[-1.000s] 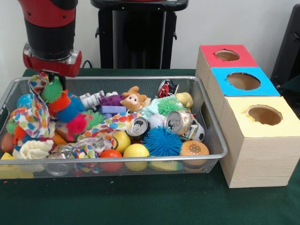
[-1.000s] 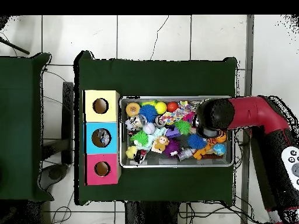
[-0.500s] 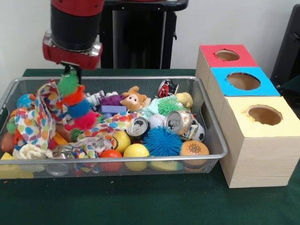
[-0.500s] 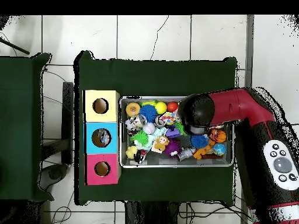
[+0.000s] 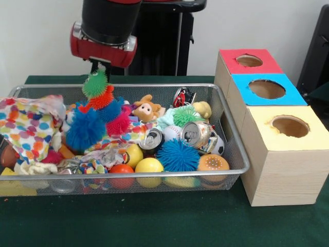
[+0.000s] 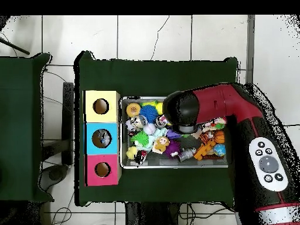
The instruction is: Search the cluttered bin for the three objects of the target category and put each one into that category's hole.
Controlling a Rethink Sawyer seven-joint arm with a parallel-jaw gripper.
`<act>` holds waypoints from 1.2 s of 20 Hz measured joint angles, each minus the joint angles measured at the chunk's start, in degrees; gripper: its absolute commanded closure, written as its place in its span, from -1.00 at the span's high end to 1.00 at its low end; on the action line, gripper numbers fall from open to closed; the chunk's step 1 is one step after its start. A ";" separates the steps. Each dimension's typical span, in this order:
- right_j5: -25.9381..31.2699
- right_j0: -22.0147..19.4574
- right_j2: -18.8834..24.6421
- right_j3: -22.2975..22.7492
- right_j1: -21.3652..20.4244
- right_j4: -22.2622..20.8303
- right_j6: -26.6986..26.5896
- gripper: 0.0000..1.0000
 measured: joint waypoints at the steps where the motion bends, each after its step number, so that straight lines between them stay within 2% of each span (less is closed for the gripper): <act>1: 0.00 0.31 -0.30 0.02 -0.38 0.52 0.00 -1.00; 9: 0.00 0.53 -3.17 0.70 -2.27 2.44 0.00 -1.00; 24: -0.73 1.23 -7.45 1.29 -2.52 2.82 0.00 -1.00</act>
